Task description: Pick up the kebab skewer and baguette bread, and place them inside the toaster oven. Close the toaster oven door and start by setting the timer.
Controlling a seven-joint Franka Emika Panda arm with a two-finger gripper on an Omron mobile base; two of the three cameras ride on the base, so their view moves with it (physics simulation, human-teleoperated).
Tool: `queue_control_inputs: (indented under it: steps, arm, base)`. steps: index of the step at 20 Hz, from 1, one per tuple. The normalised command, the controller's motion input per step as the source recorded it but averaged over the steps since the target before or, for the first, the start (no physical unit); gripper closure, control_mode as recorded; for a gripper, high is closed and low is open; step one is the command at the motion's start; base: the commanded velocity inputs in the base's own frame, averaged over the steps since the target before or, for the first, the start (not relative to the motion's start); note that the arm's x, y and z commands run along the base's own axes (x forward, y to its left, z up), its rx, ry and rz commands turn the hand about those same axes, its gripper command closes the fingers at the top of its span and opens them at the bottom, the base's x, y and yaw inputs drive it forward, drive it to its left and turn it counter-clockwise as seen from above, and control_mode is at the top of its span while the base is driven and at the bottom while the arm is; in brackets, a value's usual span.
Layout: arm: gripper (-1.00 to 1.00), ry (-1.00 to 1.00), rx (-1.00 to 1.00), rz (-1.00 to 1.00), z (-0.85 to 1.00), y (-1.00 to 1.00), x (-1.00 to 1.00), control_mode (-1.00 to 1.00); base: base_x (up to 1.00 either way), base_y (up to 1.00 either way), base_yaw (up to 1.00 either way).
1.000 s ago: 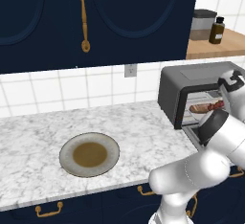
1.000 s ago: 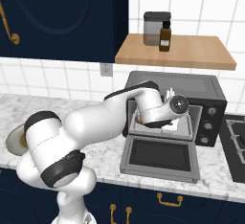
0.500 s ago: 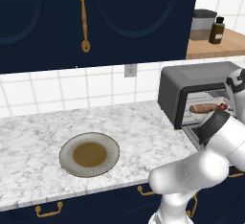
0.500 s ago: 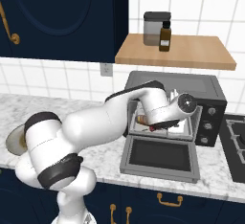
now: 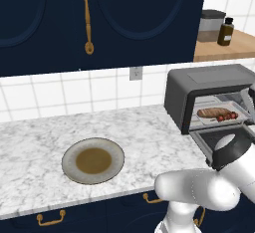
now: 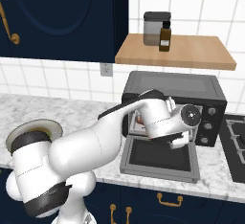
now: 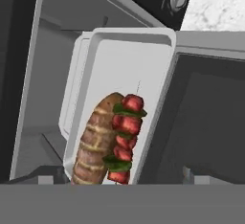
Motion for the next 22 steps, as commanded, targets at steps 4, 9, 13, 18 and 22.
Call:
queue_control_inputs:
  steps: [4, 9, 13, 18, 22]
  arm:
    - [-1.00, -0.24, -0.25, 0.21, 0.01, 0.64, -0.07, -1.00]
    - [-1.00, -0.38, -0.33, 0.35, 0.00, 0.43, -0.29, -1.00]
    - [-1.00, -0.34, -0.37, 0.17, 0.00, 0.34, -0.12, -1.00]
    - [-1.00, -0.17, -0.36, 0.12, -0.05, 0.07, 0.00, -1.00]
    - [-1.00, -0.04, -0.36, 0.12, -0.04, -0.02, 0.00, -1.00]
  base:
    - [0.00, 0.00, 0.00]
    - [0.00, 0.00, 0.00]
    - [0.00, 0.00, 0.00]
    - [0.00, 0.00, 0.00]
    - [0.00, 0.00, 0.00]
